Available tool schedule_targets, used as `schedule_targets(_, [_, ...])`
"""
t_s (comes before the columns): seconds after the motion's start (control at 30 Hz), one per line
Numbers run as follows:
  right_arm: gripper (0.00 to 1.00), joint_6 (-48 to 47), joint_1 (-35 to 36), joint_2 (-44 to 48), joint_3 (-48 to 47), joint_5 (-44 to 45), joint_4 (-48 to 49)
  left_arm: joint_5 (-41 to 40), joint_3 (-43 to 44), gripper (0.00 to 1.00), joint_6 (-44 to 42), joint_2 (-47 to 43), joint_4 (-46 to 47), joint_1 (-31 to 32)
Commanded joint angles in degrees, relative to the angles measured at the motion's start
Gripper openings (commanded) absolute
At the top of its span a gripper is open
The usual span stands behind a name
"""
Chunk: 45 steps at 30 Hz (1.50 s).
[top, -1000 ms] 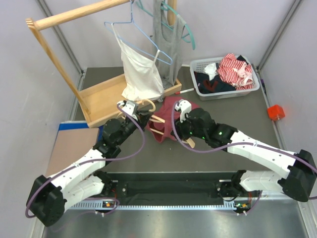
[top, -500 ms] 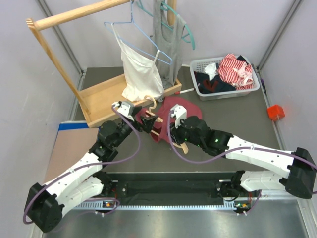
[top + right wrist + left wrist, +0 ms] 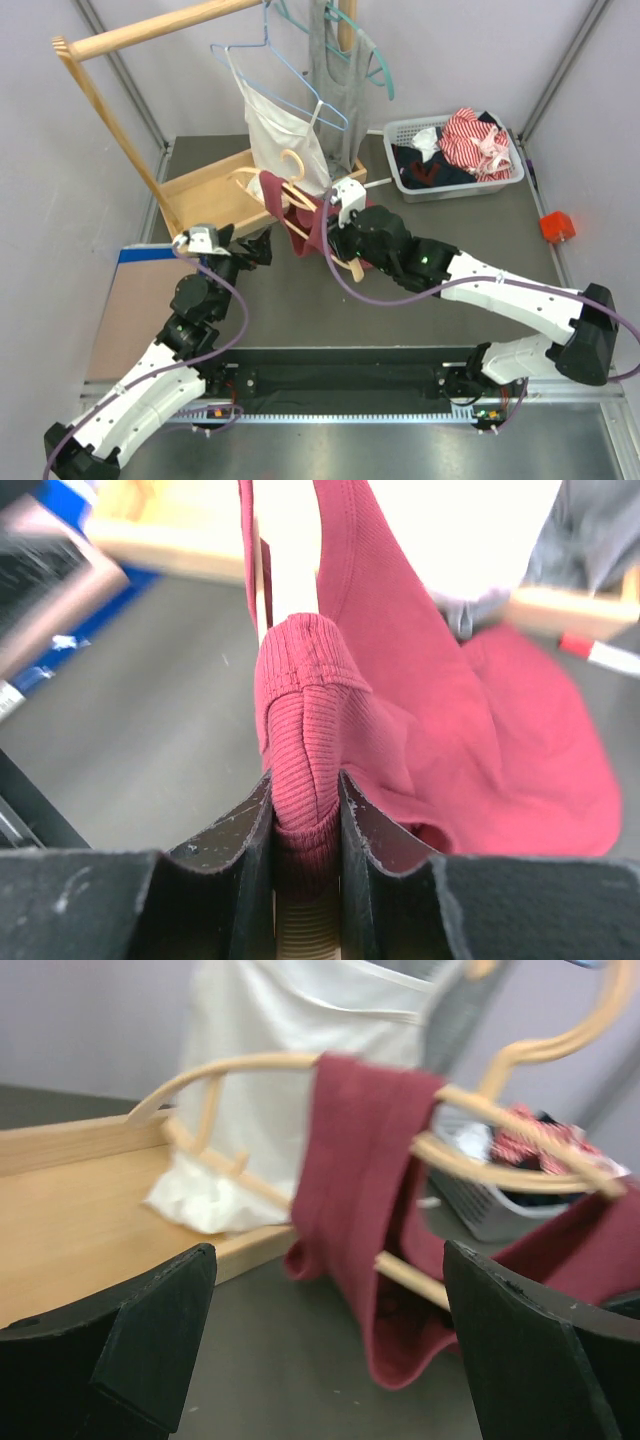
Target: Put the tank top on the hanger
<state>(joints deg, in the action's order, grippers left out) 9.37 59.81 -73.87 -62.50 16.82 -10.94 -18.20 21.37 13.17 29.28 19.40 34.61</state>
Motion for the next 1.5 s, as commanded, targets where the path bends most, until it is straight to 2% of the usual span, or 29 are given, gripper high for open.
schedule_targets(0.0, [0.0, -1.62, 1.71, -1.28, -11.75, -1.51, 2.59, -19.23, -1.5, 0.99, 3.7, -4.66, -4.72, 0.11])
schedule_targets(0.13, [0.0, -4.7, 2.59, -5.22, -22.54, -3.19, 1.01, -19.86, -3.08, 0.99, 3.71, -8.44, -3.93, 0.11])
schedule_targets(0.4, [0.0, -11.99, 1.89, -17.53, -44.09, -2.84, -3.64, -20.12, -2.91, 0.99, 3.71, -8.18, -4.55, 0.02])
schedule_targets(0.5, [0.0, -13.23, 0.84, -22.1, -54.53, -3.54, -5.05, -19.95, -3.0, 0.99, 3.88, -8.01, -4.63, 0.02])
schedule_targets(0.6, [0.0, -13.94, -0.4, -26.15, -60.87, -4.69, -5.67, -19.77, -3.0, 0.99, 3.88, -8.01, -4.55, 0.02])
schedule_targets(0.97, [0.0, -14.12, -6.01, -34.41, -70.03, -6.97, 1.09, -19.95, -3.0, 0.99, 3.88, -7.48, -4.46, 0.02])
schedule_targets(1.2, [0.0, -14.46, -9.18, -38.89, -75.13, -10.23, 9.34, -20.12, -3.0, 0.99, 3.88, -7.48, -4.37, 0.02])
schedule_targets(1.47, [0.0, -13.5, -11.65, -40.92, -75.84, -11.28, 14.27, -20.21, -3.08, 0.99, 3.79, -6.34, -3.84, 0.11])
